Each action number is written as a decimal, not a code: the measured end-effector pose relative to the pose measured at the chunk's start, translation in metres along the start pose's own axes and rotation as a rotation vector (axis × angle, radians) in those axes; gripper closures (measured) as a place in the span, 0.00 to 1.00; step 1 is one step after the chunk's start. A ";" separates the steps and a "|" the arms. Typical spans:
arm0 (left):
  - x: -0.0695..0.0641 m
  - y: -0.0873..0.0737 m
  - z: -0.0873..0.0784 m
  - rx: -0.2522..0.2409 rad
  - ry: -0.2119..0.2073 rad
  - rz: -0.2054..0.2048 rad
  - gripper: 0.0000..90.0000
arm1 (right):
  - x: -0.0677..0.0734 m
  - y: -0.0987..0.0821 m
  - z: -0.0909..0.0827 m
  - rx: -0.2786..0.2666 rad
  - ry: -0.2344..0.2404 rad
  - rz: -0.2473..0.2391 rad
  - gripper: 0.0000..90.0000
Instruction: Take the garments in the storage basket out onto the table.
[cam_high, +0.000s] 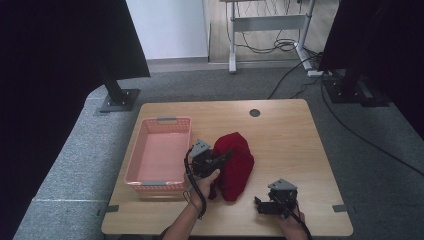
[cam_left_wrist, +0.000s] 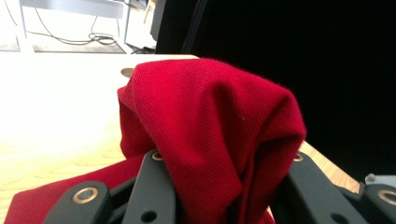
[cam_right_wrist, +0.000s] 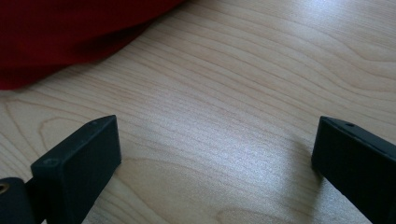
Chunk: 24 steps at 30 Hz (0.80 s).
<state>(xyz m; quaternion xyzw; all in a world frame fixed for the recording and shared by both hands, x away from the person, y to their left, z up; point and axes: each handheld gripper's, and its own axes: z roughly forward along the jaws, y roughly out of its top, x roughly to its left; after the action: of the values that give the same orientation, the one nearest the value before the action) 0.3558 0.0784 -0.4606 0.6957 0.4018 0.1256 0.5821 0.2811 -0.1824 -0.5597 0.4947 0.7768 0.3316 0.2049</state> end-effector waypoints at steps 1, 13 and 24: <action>0.000 -0.001 0.000 0.000 0.001 0.001 0.77 | 0.000 0.000 0.000 0.000 0.000 0.000 0.01; -0.002 -0.018 0.001 0.032 -0.001 0.003 0.77 | 0.000 0.000 0.000 0.000 0.000 -0.001 0.01; -0.014 -0.047 -0.004 0.073 0.010 0.074 0.77 | 0.000 0.000 0.000 0.002 0.001 0.001 0.01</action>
<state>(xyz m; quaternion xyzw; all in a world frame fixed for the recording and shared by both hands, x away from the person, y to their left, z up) 0.3251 0.0713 -0.4984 0.7302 0.3831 0.1359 0.5491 0.2810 -0.1824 -0.5597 0.4949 0.7770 0.3312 0.2042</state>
